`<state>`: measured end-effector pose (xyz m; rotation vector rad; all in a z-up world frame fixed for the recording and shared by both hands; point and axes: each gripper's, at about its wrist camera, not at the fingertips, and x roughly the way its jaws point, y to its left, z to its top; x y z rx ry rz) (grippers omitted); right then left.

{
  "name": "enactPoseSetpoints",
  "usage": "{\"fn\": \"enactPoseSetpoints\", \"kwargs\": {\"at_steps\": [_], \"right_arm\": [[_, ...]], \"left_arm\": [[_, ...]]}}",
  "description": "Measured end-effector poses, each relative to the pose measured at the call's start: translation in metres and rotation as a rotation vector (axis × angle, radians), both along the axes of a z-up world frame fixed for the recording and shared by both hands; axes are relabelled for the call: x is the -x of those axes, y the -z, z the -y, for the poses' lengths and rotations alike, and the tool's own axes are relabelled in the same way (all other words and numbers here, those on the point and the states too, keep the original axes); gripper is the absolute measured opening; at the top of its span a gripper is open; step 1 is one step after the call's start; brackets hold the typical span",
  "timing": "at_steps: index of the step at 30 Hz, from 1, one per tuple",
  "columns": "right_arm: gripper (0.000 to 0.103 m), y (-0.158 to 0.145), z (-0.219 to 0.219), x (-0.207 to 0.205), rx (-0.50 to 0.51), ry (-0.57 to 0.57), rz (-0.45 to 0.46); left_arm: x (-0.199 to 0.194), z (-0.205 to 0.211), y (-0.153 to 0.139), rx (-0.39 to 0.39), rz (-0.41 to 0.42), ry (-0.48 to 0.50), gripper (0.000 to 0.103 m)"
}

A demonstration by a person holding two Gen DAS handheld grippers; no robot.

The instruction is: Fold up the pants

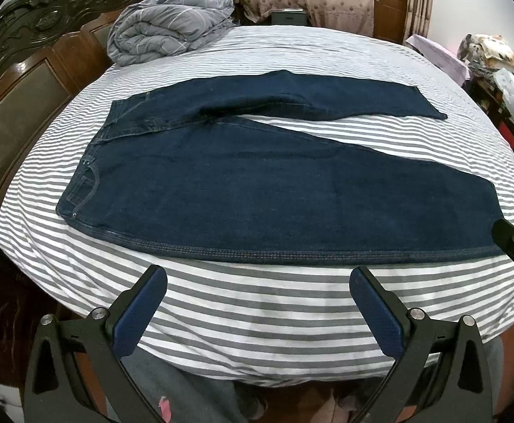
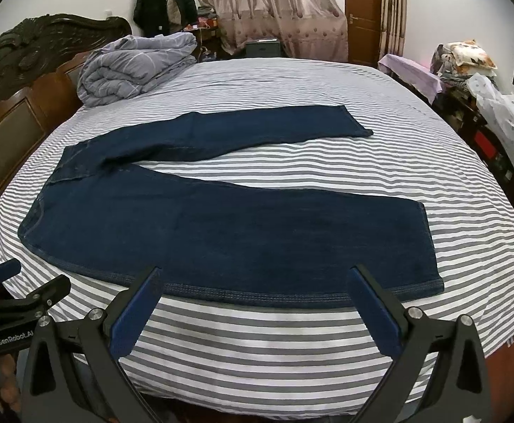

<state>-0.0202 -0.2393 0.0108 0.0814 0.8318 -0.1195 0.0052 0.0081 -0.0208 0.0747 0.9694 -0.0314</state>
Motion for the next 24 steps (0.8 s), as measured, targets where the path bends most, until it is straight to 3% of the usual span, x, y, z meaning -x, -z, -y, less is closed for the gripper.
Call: {"fn": "enactPoseSetpoints", "kwargs": {"at_steps": [24], "right_arm": [[0.103,-0.0023,-0.0061,-0.0013,-0.004,-0.011,0.001]], "left_arm": [[0.0029,-0.0011,0.0032,0.004,-0.006,0.004,0.102]]}}
